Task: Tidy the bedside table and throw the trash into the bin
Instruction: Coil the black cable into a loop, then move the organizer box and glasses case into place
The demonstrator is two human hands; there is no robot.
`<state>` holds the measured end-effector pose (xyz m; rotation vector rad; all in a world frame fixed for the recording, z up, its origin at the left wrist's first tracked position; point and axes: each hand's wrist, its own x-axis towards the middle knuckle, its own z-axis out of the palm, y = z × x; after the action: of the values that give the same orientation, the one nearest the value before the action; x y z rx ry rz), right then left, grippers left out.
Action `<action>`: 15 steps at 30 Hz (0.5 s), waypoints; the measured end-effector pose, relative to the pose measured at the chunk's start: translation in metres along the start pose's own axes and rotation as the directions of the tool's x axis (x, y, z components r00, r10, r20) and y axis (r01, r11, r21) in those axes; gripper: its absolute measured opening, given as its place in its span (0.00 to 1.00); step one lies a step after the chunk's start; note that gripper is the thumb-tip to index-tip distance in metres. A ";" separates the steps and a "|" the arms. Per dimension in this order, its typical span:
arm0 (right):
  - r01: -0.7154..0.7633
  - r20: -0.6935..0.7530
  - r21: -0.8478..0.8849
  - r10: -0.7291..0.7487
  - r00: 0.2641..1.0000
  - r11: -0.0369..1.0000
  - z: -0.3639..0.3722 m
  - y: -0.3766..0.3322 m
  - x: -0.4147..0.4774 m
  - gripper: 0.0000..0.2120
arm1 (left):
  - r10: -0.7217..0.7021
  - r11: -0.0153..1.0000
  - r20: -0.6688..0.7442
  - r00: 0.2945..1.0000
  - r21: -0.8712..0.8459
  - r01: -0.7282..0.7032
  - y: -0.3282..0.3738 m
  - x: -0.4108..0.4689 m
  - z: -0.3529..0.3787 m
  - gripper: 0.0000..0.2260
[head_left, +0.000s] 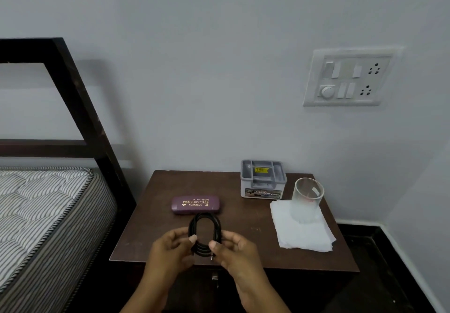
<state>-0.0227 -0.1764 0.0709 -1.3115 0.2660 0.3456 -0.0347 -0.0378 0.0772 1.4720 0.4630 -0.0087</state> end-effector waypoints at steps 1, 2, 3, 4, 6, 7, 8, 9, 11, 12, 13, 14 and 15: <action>-0.021 -0.004 -0.024 0.021 1.000 0.999 0.006 0.004 0.008 0.09 | -0.015 1.000 -0.020 1.000 0.018 0.015 -0.003 0.010 -0.004 0.05; -0.038 -0.009 -0.054 0.037 0.999 0.998 0.012 0.010 0.017 0.10 | -0.026 0.999 -0.039 0.999 0.036 0.028 -0.006 0.019 -0.008 0.06; -0.052 -0.014 -0.094 0.051 0.999 0.994 0.017 0.016 0.027 0.13 | -0.038 0.997 -0.055 0.998 0.059 0.041 -0.011 0.029 -0.013 0.06; -0.059 -0.021 -0.139 0.057 0.998 0.988 0.023 0.022 0.036 0.15 | -0.045 0.995 -0.070 0.997 0.086 0.051 -0.017 0.038 -0.017 0.06; -0.053 -0.035 -0.248 0.046 0.998 0.967 0.034 0.035 0.054 0.17 | -0.047 0.985 -0.102 0.994 0.162 0.064 -0.029 0.057 -0.028 0.05; -0.041 -0.044 -0.294 0.029 0.999 0.955 0.038 0.041 0.063 0.17 | -0.043 0.975 -0.115 0.992 0.210 0.067 -0.035 0.065 -0.033 0.06; -0.027 -0.057 -0.343 0.008 0.998 0.939 0.042 0.047 0.071 0.18 | -0.040 0.967 -0.126 0.991 0.245 0.070 -0.040 0.072 -0.037 0.07; -0.014 -0.065 -0.407 -0.013 0.998 0.913 0.046 0.053 0.078 0.18 | -0.039 0.962 -0.139 0.990 0.264 0.075 -0.044 0.078 -0.040 0.08; 0.001 -0.070 -0.526 -0.045 0.997 0.851 0.053 0.062 0.091 0.20 | -0.037 0.954 -0.153 0.988 0.289 0.081 -0.052 0.087 -0.044 0.07; 0.014 -0.071 -0.551 -0.063 0.996 0.834 0.055 0.066 0.096 0.20 | -0.040 0.950 -0.157 0.987 0.299 0.086 -0.055 0.090 -0.046 0.07; 0.034 -0.071 -0.565 -0.090 0.993 0.825 0.056 0.070 0.100 0.20 | -0.039 0.948 -0.161 0.986 0.307 0.088 -0.058 0.092 -0.048 0.07; 0.059 -0.073 -0.579 -0.124 0.990 0.813 0.056 0.074 0.103 0.20 | -0.033 0.945 -0.162 0.986 0.317 0.084 -0.061 0.094 -0.050 0.07; 0.077 -0.072 -0.597 -0.148 0.986 0.799 0.057 0.076 0.106 0.19 | -0.023 0.941 -0.164 0.986 0.330 0.077 -0.065 0.095 -0.051 0.07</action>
<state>0.0447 -0.0945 -0.0242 -1.9678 0.1774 0.2578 0.0189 0.0300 -0.0148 1.8047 0.6517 -0.0120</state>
